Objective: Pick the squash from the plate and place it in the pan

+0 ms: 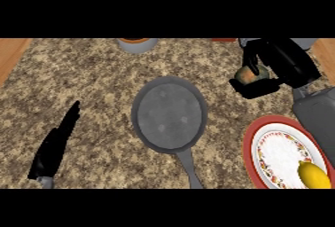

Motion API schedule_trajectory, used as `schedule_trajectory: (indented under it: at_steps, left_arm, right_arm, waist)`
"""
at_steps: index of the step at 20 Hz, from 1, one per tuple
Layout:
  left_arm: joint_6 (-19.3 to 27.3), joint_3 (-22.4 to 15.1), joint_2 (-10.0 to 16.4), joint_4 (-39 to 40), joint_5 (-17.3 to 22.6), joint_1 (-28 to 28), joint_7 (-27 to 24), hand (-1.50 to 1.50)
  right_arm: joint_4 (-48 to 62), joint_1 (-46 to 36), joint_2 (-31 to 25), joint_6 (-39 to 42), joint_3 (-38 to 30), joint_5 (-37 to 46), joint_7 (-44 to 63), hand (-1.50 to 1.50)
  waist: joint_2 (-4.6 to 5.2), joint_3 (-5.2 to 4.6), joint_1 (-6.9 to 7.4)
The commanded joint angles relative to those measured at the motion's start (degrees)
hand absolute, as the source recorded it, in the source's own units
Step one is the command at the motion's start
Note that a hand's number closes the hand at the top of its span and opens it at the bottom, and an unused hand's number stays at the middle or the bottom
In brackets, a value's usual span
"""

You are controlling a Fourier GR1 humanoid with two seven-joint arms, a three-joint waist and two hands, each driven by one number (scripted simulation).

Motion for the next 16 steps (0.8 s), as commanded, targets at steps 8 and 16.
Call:
schedule_trajectory:
  at_steps: [8, 16]
  left_arm:
    - [-1.79, 0.77, -0.19, -2.71, 0.62, 0.62, 2.75, 0.0]
    - [-0.43, 0.33, -2.04, 0.43, -1.14, -1.74, 1.29, 0.0]
  right_arm:
    - [13.65, -12.87, 20.83, 3.24, 1.62, 0.78, 5.56, 1.5]
    - [31.99, -17.35, 32.57, -3.81, 8.43, 3.24, 5.65, 1.5]
  waist:
    - [-0.11, -0.03, -0.25]
    - [0.3, -0.05, 0.92]
